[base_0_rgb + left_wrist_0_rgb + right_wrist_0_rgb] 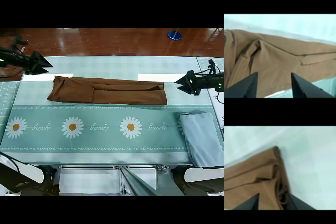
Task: Fold the shirts.
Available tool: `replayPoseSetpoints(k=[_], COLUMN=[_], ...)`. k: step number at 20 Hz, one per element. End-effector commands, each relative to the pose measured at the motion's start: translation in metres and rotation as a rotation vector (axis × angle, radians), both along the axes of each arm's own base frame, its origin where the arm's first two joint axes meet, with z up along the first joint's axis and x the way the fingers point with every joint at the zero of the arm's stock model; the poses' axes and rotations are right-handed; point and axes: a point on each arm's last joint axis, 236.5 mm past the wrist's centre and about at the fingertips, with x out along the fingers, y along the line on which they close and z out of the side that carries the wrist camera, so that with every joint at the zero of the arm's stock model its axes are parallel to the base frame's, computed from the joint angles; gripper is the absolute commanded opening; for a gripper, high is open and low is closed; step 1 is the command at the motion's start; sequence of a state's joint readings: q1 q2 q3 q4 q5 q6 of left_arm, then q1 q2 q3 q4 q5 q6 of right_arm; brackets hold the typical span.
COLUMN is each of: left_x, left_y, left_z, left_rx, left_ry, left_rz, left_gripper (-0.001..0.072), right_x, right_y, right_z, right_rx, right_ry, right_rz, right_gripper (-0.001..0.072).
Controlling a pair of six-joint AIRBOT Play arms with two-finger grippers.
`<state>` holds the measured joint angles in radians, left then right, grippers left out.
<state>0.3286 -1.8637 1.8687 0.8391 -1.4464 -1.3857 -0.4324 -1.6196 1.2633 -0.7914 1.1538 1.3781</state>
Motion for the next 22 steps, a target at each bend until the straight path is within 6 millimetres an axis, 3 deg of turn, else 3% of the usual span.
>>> replayPoseSetpoints(k=[1,3,5,10,12,15,16,18,19,20,22], left_x=[-0.020,-0.036,-0.057,-0.118,-0.130,-0.130,-0.130,-0.129,-0.129,-0.129,-0.131], left_y=[-0.007,-0.020,-0.029,-0.055,-0.060,-0.066,-0.068,-0.074,-0.076,-0.079,-0.094], left_z=[0.055,0.069,0.070,0.046,0.035,0.036,0.038,0.040,0.041,0.042,0.044], left_rx=[0.049,0.128,0.235,0.267,0.257,0.228,0.216,0.191,0.183,0.175,0.155], left_ry=[-0.107,-0.170,-0.247,-0.301,-0.252,-0.246,-0.248,-0.251,-0.251,-0.252,-0.260], left_rz=[-0.030,0.000,0.050,0.085,0.059,0.056,0.059,0.060,0.060,0.055,0.025], left_gripper=[0.0509,0.0508,0.0508,0.0508,0.0508,0.0509,0.0508,0.0508,0.0505,0.0462,0.0025], right_x=[-0.020,-0.014,-0.008,0.012,0.014,0.009,0.009,0.010,0.011,0.011,0.005], right_y=[-0.015,-0.004,0.011,0.042,0.053,0.077,0.086,0.108,0.118,0.123,0.122], right_z=[-0.021,-0.031,-0.040,-0.053,-0.062,-0.076,-0.075,-0.063,-0.054,-0.043,-0.019], right_rx=[-0.062,-0.040,-0.034,0.057,0.073,0.107,0.112,0.119,0.127,0.123,0.069], right_ry=[0.075,0.063,0.066,0.041,0.054,0.097,0.091,0.039,0.017,-0.002,-0.041], right_rz=[-0.050,-0.084,-0.069,-0.079,-0.070,-0.033,-0.011,0.088,0.137,0.169,0.216], right_gripper=[0.0420,0.0420,0.0421,0.0425,0.0425,0.0406,0.0330,0.0020,0.0021,0.0021,0.0021])
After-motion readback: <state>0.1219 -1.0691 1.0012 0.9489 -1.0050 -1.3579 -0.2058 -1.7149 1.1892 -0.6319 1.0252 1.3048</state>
